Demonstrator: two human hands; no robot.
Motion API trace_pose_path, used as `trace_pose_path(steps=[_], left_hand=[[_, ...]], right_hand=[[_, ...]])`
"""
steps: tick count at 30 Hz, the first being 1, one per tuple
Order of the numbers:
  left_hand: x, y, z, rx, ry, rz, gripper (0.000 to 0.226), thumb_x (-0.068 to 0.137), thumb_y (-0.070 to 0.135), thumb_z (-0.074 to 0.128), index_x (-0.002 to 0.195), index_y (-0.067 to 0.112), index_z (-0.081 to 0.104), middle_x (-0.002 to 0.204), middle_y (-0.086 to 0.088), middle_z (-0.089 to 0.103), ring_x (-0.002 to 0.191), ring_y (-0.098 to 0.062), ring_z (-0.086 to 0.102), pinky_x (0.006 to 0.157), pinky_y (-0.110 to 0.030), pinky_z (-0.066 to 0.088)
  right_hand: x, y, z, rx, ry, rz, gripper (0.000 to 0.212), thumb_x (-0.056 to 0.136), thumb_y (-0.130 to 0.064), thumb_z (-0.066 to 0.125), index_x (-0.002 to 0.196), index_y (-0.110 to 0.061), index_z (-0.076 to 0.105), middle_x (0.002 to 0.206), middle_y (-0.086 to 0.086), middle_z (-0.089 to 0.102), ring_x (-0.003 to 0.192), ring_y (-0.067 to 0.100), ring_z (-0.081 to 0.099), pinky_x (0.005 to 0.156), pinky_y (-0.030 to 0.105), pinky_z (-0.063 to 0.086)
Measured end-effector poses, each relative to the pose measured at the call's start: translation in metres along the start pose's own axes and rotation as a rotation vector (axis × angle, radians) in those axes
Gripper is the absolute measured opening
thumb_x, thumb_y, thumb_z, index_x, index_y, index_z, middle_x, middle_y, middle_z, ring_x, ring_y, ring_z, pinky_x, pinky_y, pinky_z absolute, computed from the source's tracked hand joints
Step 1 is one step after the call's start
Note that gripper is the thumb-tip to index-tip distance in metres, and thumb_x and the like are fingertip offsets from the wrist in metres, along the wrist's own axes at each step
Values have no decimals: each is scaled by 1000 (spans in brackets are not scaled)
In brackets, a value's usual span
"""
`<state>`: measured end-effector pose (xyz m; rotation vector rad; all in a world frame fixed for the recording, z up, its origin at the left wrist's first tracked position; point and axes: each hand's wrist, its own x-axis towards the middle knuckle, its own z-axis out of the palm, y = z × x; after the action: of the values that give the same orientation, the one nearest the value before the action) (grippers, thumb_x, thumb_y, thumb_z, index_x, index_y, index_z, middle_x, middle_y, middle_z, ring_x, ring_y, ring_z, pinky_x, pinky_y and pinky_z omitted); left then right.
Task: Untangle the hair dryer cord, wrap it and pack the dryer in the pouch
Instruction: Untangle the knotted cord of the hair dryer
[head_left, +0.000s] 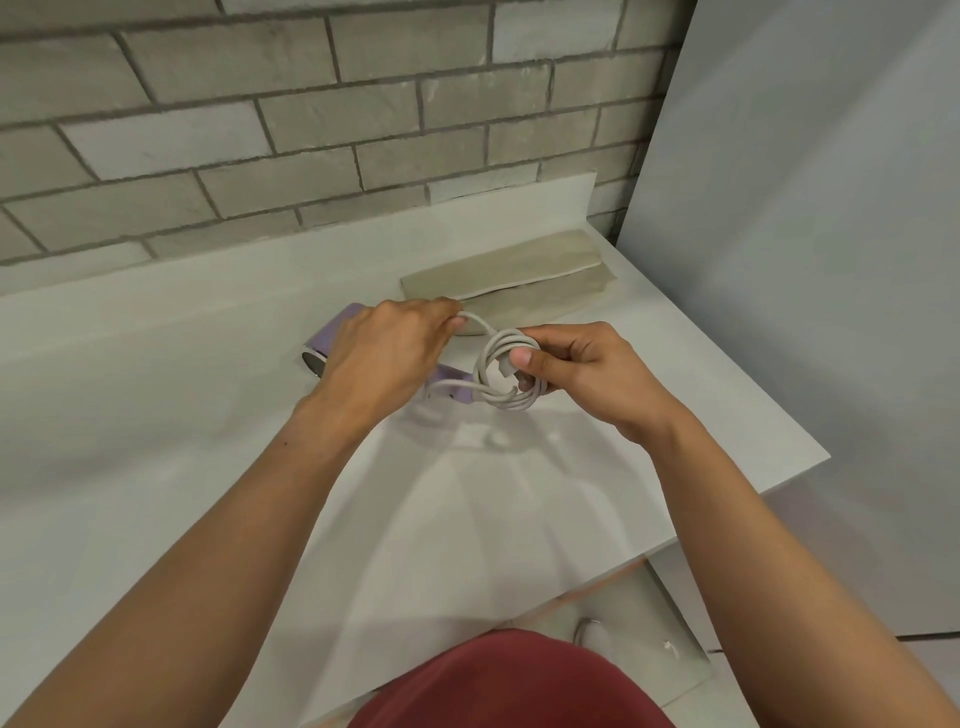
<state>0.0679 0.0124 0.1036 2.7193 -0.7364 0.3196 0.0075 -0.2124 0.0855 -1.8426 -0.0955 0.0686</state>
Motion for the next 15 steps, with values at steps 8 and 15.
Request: trace_pose_path(steps=[8, 15], left_hand=[[-17, -32, 5, -408, 105, -128, 29, 108, 30, 49, 132, 34, 65, 85, 9, 71, 79, -4, 65, 75, -20, 49], [-55, -70, 9, -447, -188, -291, 24, 104, 25, 57, 115, 42, 71, 73, 10, 73, 69, 5, 60, 65, -7, 42]], right_hand=[[-5, 14, -2, 60, 96, 36, 14, 100, -20, 69, 110, -22, 80, 98, 6, 79, 81, 20, 74, 85, 38, 64], [-6, 32, -6, 2, 177, 85, 14, 100, -19, 70, 111, -26, 76, 90, 7, 77, 84, 27, 77, 80, 39, 63]])
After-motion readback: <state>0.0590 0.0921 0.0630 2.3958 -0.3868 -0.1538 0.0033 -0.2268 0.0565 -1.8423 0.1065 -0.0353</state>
